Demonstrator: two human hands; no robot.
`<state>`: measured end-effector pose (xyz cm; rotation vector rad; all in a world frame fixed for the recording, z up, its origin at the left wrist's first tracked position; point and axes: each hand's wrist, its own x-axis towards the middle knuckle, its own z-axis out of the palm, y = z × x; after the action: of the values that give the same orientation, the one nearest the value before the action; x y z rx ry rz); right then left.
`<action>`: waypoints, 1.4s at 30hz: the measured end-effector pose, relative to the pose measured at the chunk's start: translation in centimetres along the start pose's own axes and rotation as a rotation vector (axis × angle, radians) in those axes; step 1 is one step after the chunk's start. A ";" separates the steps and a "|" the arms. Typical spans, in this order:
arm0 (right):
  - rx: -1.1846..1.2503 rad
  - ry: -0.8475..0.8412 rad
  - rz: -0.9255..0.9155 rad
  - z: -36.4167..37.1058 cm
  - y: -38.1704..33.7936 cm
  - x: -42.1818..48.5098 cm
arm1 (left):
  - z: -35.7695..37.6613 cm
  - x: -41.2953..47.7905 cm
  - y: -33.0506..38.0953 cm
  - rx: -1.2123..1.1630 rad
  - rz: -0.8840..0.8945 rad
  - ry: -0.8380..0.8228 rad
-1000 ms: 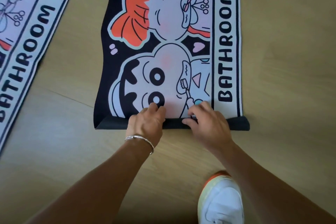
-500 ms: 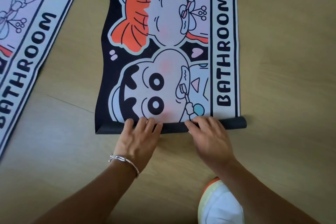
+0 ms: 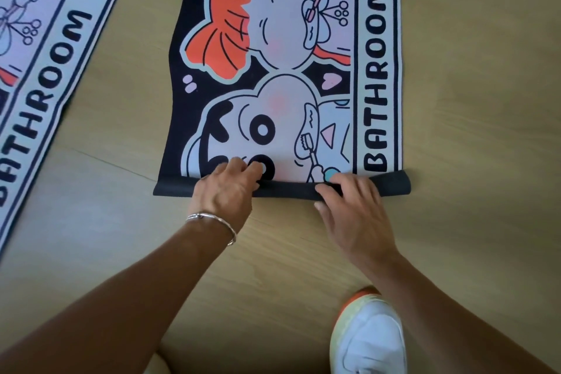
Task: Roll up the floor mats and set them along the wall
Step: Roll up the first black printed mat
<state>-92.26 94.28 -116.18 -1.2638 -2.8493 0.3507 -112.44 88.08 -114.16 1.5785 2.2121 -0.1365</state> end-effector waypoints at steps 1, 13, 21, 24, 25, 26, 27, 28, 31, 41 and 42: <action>-0.003 -0.005 -0.019 0.0 0.2 -0.3 | 0.2 0.1 0.0 0.007 0.008 0.027; 0.085 -0.072 0.035 -0.3 0.9 1.5 | 0.5 -0.6 -2.4 0.091 0.227 0.019; 0.204 -0.386 0.053 -3.2 1.1 2.3 | -0.6 -0.9 -3.0 0.049 0.205 -0.222; 0.220 -0.369 0.081 -3.0 0.8 1.9 | 0.3 -2.2 -2.8 0.012 0.144 -0.161; 0.194 -0.341 0.072 -2.7 0.5 1.8 | 0.5 -2.2 -2.7 -0.004 0.138 -0.127; 0.149 -0.303 0.052 -2.2 0.2 1.7 | 0.7 -2.1 -2.7 -0.019 0.137 -0.099; 0.108 -0.251 0.033 -1.7 -0.3 1.4 | 0.8 -1.9 -2.6 -0.030 0.131 -0.085; 0.078 -0.195 0.010 -1.3 -0.8 1.0 | 0.9 -1.8 -2.5 -0.036 0.117 -0.085; 0.062 -0.132 -0.049 -0.6 -2.0 -0.2 | 0.7 -1.6 -1.8 -0.020 0.028 -0.115; 0.112 -0.347 0.073 -2.1 -1.9 2.9 | 0.4 -4.1 0.7 0.200 0.145 -0.151; 0.120 -0.376 0.081 -2.4 -1.7 3.5 | 0.4 -3.9 0.4 0.193 0.130 -0.155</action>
<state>-95.67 96.21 -113.77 -1.4254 -3.0155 0.8312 -110.88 84.68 -112.96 1.7448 2.0215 -0.4305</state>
